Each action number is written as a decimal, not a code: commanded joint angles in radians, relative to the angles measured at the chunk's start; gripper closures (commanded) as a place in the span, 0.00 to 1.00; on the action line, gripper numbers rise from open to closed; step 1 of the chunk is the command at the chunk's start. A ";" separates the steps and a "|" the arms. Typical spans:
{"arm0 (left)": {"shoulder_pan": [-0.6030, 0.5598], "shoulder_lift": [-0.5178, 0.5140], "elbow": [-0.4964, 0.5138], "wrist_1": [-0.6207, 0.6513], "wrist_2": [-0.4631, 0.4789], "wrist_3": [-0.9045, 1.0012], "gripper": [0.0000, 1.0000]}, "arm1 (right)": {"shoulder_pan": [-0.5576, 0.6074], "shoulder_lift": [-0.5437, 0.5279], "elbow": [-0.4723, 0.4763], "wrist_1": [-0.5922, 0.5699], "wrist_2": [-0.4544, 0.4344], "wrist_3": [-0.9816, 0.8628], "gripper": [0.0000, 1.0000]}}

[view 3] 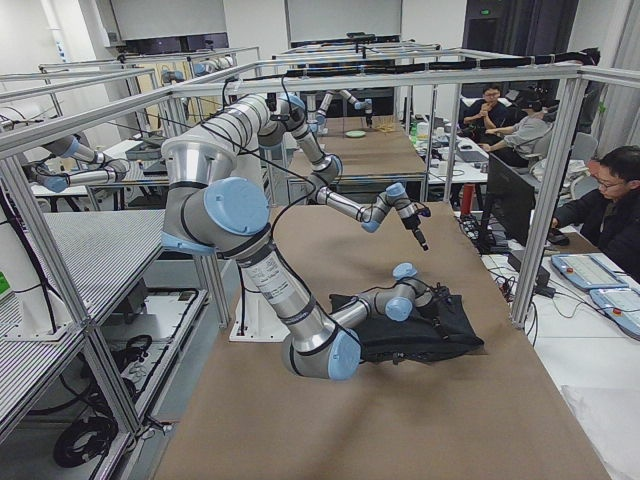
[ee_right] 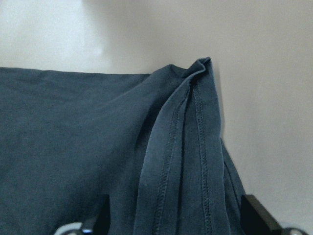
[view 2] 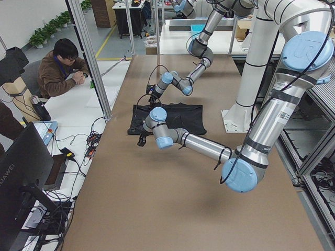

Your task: Fold clothes

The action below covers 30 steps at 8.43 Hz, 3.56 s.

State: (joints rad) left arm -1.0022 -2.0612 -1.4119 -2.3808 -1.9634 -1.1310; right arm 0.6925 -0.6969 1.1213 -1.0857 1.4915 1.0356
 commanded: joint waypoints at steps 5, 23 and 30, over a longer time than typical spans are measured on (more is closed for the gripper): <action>0.001 0.000 0.002 0.000 0.001 0.000 0.00 | -0.005 0.073 -0.161 0.095 -0.062 0.008 0.06; 0.014 -0.066 0.033 0.022 0.038 -0.009 0.00 | 0.024 0.034 -0.021 -0.045 0.036 -0.023 0.06; 0.016 -0.073 0.044 0.020 0.041 -0.012 0.00 | -0.025 0.005 -0.014 -0.042 0.019 -0.034 0.05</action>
State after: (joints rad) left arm -0.9864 -2.1351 -1.3683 -2.3606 -1.9230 -1.1430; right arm 0.6734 -0.6768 1.1061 -1.1284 1.5104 1.0031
